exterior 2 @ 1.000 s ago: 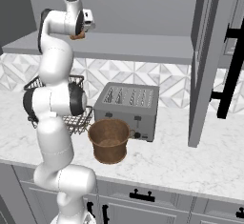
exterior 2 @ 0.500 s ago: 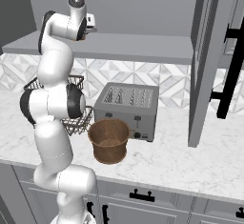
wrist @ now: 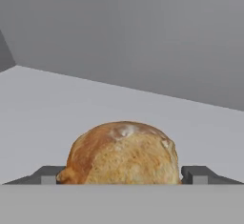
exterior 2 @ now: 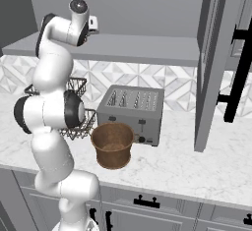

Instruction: Open the cabinet, pick up the bread from the cabinet and place it in the basket. Then move the basket to the dining counter.

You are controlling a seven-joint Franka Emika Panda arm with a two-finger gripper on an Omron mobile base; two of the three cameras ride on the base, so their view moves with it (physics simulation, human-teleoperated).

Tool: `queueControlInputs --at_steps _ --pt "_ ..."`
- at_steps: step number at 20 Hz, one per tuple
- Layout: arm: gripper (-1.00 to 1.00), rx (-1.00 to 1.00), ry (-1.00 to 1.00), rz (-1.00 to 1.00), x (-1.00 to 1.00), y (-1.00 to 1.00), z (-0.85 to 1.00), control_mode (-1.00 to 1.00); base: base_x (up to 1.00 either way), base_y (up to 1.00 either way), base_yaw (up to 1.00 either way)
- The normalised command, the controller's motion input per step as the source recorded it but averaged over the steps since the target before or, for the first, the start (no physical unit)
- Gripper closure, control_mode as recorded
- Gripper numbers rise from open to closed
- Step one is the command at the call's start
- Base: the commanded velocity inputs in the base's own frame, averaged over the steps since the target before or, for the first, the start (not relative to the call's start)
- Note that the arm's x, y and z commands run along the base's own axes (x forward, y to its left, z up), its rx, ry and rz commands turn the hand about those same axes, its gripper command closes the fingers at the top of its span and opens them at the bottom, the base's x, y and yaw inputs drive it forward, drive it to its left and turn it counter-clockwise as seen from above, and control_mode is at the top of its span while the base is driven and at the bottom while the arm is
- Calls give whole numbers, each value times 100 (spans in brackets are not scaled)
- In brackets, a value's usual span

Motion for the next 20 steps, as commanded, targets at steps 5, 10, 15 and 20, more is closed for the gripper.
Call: queueControlInputs --at_steps 5,10,15,20 --pt "100 0 -1 -4 -86 -3 4 -100 0 0 0" --pt "100 4 -17 -11 -100 -27 0 -100 0 0 0" --pt "100 4 -7 -14 -100 -42 15 -100 0 0 0" --pt "100 1 0 -14 -100 -62 9 -100 0 0 0"
